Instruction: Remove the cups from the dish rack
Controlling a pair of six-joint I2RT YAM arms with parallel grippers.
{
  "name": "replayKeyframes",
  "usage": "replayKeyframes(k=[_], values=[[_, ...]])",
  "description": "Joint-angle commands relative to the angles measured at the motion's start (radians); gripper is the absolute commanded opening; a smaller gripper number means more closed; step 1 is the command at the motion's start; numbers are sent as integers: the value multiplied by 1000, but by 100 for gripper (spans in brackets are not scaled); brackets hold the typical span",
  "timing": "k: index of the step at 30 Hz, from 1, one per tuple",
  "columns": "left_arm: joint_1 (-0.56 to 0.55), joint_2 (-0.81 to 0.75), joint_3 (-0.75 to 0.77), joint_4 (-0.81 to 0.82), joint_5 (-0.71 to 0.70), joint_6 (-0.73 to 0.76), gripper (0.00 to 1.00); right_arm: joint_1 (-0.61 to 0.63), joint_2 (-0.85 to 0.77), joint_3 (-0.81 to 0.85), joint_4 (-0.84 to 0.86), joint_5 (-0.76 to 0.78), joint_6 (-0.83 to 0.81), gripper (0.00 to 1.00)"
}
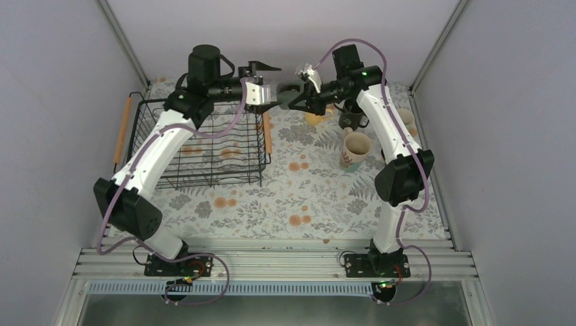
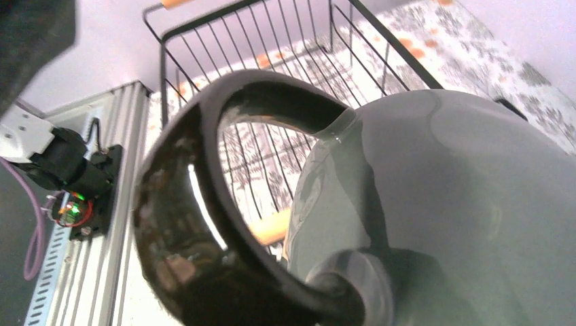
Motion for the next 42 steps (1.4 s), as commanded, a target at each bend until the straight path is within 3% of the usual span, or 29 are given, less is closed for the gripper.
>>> replayKeyframes(k=[1,6,10,20,24,28,33,35,39,42], values=[[44,-96,-87,-31,-110,103,99,0,-41,71,-92,114,-48,3],[111,-161,-123,-112,-231,191,100,2,-28,28,-182,288,-84,3],[167,-189,-158,-172,-382,293,100,7,-44,-100,-193,458,-101,3],[369,-241,-324,-138,-550,425,100,15,-46,-341,-177,650,-127,4],[444,-248,-371,-60,-562,343,100,39,-15,-351,-189,671,-127,4],[451,-205,-373,-85,-694,313,100,87,33,-373,-183,715,-108,4],[460,-146,-380,33,-949,54,100,130,102,-380,-147,786,-71,4],[467,-123,-348,6,-992,-14,100,138,124,-369,-146,794,-61,4],[536,-105,-228,-124,-877,-153,100,157,152,-369,-136,812,-46,4],[600,-106,-158,-211,-688,-218,100,169,168,-370,-129,834,-34,9]])
